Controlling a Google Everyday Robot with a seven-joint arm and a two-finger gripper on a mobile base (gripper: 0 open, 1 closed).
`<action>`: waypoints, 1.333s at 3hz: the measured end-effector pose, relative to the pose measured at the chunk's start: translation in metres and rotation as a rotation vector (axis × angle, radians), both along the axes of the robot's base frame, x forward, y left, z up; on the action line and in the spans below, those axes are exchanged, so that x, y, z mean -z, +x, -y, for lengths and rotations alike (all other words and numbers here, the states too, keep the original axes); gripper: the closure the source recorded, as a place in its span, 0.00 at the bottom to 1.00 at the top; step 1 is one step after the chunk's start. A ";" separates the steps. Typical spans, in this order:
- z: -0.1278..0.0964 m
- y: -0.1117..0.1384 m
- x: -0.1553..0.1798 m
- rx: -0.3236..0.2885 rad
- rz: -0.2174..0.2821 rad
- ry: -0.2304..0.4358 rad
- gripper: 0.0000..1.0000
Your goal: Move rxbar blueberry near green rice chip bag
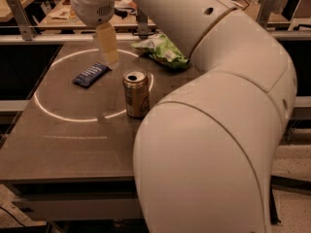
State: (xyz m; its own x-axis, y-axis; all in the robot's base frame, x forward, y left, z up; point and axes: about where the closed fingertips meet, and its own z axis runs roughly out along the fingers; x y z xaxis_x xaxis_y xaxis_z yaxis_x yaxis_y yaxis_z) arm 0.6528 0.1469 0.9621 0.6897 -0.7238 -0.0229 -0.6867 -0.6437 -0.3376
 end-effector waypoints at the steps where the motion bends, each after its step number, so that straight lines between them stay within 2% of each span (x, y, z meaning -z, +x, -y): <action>1: -0.005 -0.009 0.037 -0.015 -0.106 -0.015 0.00; 2: -0.012 -0.008 0.055 -0.048 -0.141 -0.059 0.00; 3: -0.021 0.001 0.061 -0.097 -0.133 -0.110 0.00; 4: -0.029 0.010 0.064 -0.132 -0.126 -0.124 0.00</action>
Offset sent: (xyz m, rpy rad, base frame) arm -0.0150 0.0083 -0.0702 -0.1594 0.2110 0.0949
